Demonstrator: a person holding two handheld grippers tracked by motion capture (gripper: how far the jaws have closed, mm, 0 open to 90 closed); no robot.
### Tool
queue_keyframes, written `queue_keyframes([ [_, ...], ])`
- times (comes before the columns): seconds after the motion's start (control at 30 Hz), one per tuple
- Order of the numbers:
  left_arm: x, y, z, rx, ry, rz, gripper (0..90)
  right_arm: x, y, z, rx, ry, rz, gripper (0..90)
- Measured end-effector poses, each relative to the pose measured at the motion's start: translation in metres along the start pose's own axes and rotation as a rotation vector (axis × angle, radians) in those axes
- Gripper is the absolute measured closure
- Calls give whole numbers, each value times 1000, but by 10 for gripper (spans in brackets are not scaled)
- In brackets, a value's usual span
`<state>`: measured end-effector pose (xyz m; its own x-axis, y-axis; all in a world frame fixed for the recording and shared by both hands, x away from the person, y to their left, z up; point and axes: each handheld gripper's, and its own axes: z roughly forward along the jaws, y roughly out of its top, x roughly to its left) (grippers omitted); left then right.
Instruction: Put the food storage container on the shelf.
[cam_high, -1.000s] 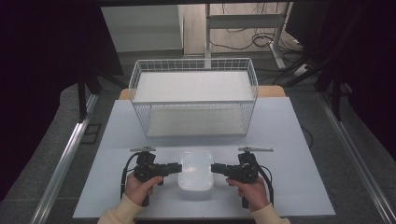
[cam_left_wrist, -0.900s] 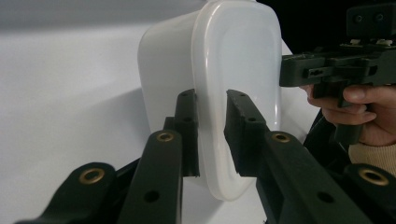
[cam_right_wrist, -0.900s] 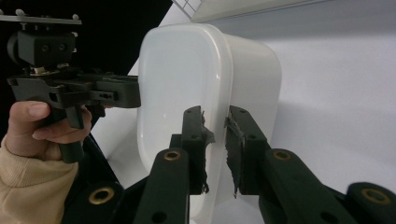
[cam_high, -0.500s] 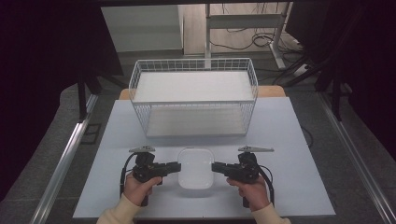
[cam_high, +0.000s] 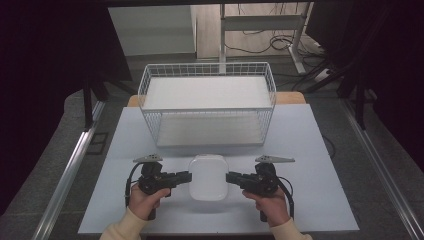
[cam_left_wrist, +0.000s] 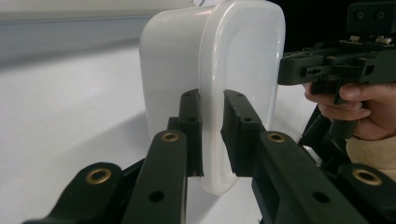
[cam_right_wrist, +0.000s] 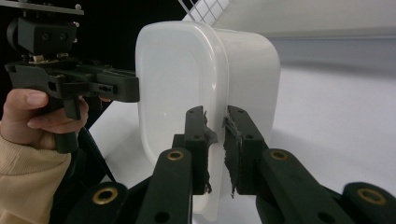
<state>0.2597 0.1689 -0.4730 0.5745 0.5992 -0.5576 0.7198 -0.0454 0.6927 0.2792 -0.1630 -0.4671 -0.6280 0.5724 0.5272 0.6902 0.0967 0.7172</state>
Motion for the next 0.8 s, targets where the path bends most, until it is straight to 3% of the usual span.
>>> queue_keyframes([
  [0.8,-14,15,-17,-45,10,55,786,21,17,-10,-33,-10,-103,794],
])
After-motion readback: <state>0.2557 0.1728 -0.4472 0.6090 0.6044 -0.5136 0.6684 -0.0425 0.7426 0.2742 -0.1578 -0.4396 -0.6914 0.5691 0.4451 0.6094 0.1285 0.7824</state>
